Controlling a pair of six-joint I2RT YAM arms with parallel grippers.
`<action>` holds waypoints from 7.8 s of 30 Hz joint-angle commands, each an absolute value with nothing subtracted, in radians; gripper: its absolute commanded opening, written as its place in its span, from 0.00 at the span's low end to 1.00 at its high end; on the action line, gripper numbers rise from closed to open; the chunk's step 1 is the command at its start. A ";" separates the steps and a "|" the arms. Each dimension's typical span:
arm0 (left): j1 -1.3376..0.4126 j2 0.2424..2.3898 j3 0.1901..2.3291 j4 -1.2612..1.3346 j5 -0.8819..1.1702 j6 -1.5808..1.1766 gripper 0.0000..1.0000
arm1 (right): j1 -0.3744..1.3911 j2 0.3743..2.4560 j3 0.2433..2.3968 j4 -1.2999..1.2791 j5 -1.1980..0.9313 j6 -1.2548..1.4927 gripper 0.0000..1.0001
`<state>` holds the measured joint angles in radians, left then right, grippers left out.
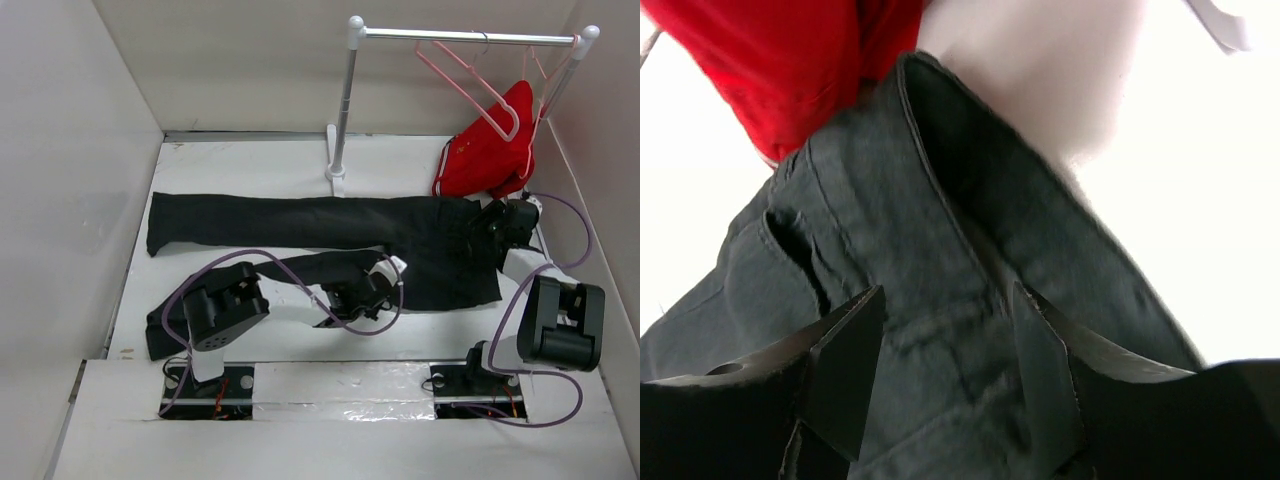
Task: Place the trousers on the hanger
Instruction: Flatten out the trousers at the center of the board, then fold the trousers at the center of the board.
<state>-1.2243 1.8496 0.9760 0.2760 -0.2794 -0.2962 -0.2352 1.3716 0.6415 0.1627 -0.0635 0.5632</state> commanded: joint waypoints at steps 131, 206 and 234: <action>-0.206 0.644 0.638 0.221 0.047 -0.752 0.17 | 1.045 2.569 2.074 0.038 -0.459 0.314 0.21; 0.410 1.425 0.811 0.043 -0.192 -0.810 0.00 | 0.522 0.787 0.402 0.015 0.093 0.512 0.68; -0.067 0.603 0.848 -0.103 -0.137 -0.546 0.00 | -0.288 1.260 0.581 0.074 0.068 0.693 0.68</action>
<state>-0.0315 0.6361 0.7712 -0.1242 -0.1730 -0.6281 -0.2584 1.2072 0.4973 0.0467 0.1310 0.6960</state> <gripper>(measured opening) 0.010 0.692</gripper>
